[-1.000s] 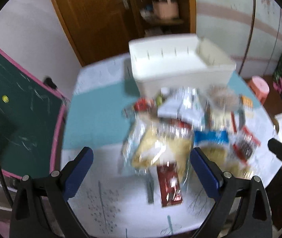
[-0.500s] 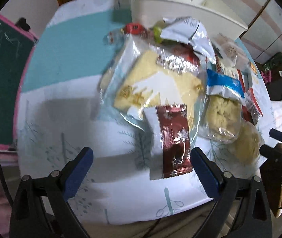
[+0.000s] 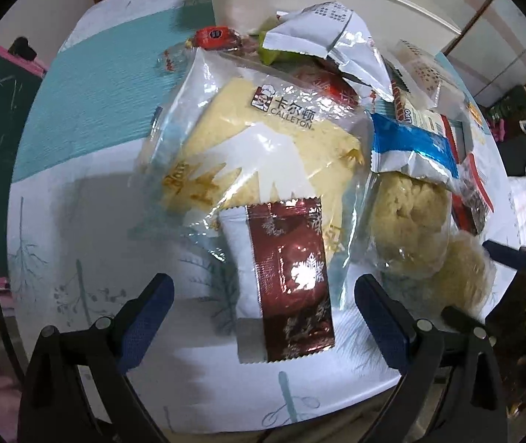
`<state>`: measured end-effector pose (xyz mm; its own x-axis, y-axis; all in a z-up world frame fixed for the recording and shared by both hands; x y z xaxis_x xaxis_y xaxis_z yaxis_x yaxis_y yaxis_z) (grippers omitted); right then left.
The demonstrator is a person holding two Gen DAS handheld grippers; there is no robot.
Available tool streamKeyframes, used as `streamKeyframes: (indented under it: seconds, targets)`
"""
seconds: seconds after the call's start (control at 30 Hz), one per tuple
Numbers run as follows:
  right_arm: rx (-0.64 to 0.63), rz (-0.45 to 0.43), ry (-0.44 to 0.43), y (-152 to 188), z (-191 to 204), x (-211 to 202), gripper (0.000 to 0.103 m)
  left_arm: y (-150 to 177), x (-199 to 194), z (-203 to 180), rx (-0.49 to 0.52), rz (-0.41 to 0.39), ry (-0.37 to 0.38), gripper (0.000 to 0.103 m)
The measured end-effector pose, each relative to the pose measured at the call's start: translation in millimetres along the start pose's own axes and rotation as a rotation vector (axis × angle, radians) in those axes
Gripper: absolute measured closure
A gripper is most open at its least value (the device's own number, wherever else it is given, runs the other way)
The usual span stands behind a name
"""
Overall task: Organize snacks
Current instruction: 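Grasp the brown sachet with the left gripper while the right grasps a yellow snack bag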
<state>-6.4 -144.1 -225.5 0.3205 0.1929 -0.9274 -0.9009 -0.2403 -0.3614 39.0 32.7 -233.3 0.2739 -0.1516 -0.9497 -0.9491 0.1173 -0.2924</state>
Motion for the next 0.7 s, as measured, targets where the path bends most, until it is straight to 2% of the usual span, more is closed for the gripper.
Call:
streamKeyframes:
  seconds: [0.33,0.53,0.7]
  targets:
    - [-0.095,0.022,0.048,7.5,24.7,15.6,0.017,-5.4,9.6,0.5,-0.031,0.019,0.004,0.006]
    - [-0.080,0.029,0.058,8.0,17.2,12.9,0.017,-0.1,12.6,-1.0,-0.024,0.027,-0.002,0.010]
    - [-0.099,0.031,0.091,7.2,13.9,13.7,0.017,1.7,14.5,-0.6,-0.027,0.037,0.015,0.020]
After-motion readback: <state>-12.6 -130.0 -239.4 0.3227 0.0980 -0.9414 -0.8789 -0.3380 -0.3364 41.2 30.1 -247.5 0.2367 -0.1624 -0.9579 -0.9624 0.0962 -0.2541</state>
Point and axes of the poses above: each gripper's, at about its wrist camera, not at the fingertips, and x roughly the way its jaws point, z to its left, y to its underside, the point moved 1 cm from there along x, roughly the way its jaws point, and after that the axes turned 6 degrees about -z, right-handed, at the moved point
